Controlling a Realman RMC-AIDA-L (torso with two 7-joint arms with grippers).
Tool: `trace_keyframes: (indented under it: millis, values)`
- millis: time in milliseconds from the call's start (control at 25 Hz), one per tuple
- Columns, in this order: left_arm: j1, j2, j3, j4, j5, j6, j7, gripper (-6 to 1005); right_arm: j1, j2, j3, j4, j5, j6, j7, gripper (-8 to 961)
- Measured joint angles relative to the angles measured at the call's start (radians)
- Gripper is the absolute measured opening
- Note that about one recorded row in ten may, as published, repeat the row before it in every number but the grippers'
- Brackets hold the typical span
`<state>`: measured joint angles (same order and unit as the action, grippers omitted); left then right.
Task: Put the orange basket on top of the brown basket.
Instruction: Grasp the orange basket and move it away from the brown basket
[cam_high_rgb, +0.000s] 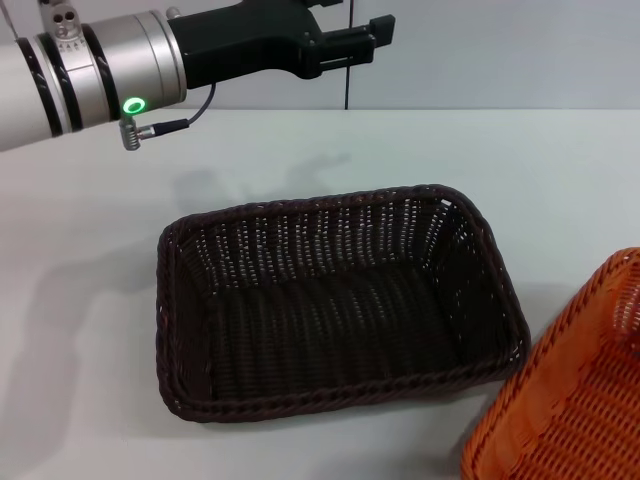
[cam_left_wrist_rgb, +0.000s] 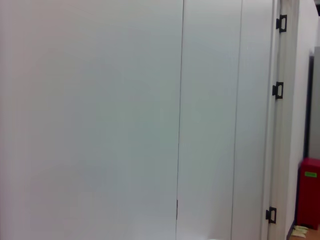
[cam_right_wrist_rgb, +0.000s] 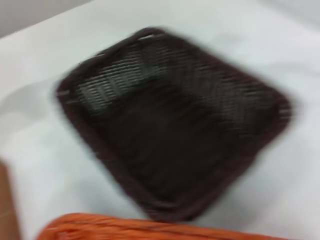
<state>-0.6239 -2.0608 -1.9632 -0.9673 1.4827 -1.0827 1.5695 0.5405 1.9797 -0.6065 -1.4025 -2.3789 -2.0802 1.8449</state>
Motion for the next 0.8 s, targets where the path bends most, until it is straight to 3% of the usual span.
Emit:
trace_keyframes:
  millis: [120,240,520,800]
  values:
    - [-0.004,0.0,-0.003,0.003,0.0,0.0,0.0,800,0.041,-0.042,0.121,-0.051,-0.118,-0.028,0.007,523]
    - [-0.005,-0.001,-0.003,0.004,0.0,0.001,0.0,800,0.046,-0.05,0.145,-0.059,-0.202,-0.011,-0.006,521]
    - [-0.016,-0.001,-0.001,0.025,0.0,0.023,0.0,800,0.001,-0.042,0.156,-0.019,-0.353,0.13,-0.046,517]
    - [-0.038,0.0,0.005,0.033,0.003,0.038,0.0,800,-0.008,-0.032,0.147,0.053,-0.376,0.202,-0.06,513]
